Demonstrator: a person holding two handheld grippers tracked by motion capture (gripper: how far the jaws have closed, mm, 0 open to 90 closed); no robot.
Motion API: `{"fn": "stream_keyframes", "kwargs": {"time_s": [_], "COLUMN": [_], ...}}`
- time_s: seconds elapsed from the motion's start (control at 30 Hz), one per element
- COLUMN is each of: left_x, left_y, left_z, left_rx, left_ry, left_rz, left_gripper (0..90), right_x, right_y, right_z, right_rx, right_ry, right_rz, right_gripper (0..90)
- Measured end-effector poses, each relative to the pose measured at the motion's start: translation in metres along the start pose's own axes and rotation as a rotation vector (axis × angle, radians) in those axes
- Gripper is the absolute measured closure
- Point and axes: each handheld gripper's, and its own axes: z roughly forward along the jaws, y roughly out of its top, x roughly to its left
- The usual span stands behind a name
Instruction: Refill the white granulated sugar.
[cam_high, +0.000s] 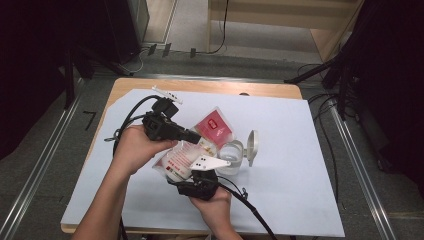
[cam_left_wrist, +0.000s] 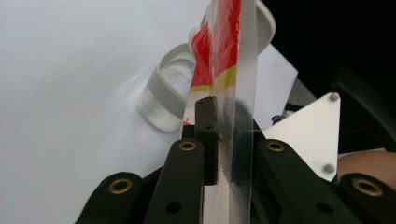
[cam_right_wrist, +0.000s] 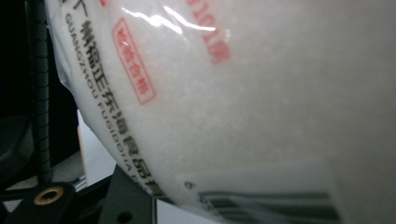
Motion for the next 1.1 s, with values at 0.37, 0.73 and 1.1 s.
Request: {"fn": "stream_keyframes", "kwargs": {"time_s": [0.37,0.73,1.1], "left_x": [0.0,-0.004,-0.004], "left_y": [-0.001,0.001,0.003], "left_z": [-0.001,0.007,0.008], "left_rx": [0.039,0.038,0.015], "left_ry": [-0.002,-0.019,-0.041], "left_rz": [0.033,0.002,0.018], "left_gripper": [88.0,90.0,87.0], "right_x": [0.001,0.008,0.011], "right_y": [-0.002,0.002,0.007], "right_z": [0.001,0.003,-0.002], "right_rx": [-0.002,0.046,0.022], "right_ry": [0.053,-0.03,0.037], "right_rz": [0.039,-0.056,0.05], "right_gripper": [57.2,53.2,57.2]}}
